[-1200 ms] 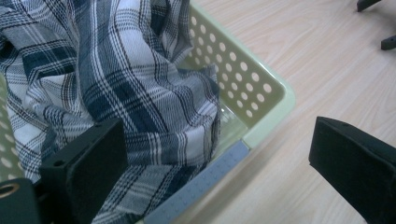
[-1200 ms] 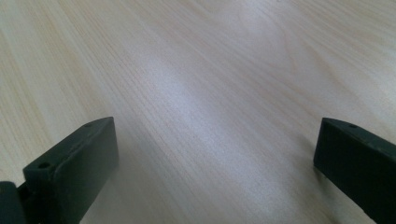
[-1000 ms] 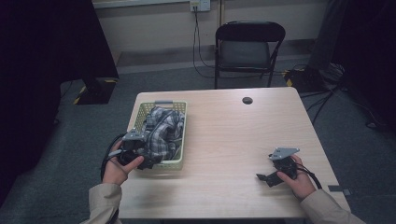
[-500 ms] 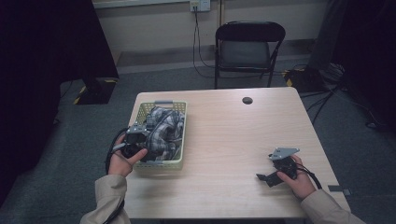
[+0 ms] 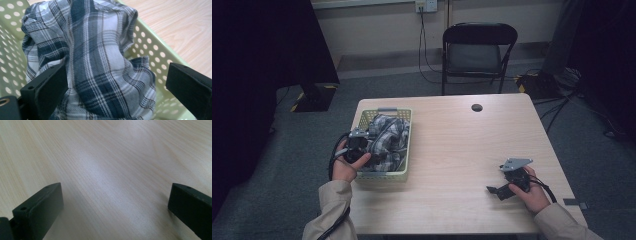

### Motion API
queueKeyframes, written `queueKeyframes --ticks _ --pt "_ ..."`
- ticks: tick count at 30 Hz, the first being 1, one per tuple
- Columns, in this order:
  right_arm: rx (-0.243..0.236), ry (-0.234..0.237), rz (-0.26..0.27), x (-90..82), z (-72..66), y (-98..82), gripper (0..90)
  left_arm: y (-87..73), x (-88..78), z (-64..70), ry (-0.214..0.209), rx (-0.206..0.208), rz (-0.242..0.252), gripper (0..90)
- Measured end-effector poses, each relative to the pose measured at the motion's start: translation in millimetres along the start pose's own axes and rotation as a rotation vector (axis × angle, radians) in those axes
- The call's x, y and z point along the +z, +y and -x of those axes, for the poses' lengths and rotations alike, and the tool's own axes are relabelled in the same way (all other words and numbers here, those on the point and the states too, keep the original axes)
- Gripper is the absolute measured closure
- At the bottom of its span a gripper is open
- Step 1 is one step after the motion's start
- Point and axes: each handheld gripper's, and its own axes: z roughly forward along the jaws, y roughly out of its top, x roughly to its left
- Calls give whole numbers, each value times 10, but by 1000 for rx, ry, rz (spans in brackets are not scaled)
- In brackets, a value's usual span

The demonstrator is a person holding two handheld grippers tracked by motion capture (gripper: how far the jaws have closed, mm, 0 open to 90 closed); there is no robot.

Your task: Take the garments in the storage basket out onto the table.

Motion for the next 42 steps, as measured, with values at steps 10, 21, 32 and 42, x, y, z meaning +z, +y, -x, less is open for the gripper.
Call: queueKeyframes --ticks 10,21,32,42 --pt "0 0 0 0 0 0 0 68 130 -65 26 -16 3 31" --pt "0 0 0 0 0 0 0 118 283 -140 58 -34 -7 30" --pt "0 0 0 0 0 0 0 157 392 -215 86 -52 -31 26" --pt "0 0 0 0 0 0 0 179 520 -254 101 -74 -48 6"
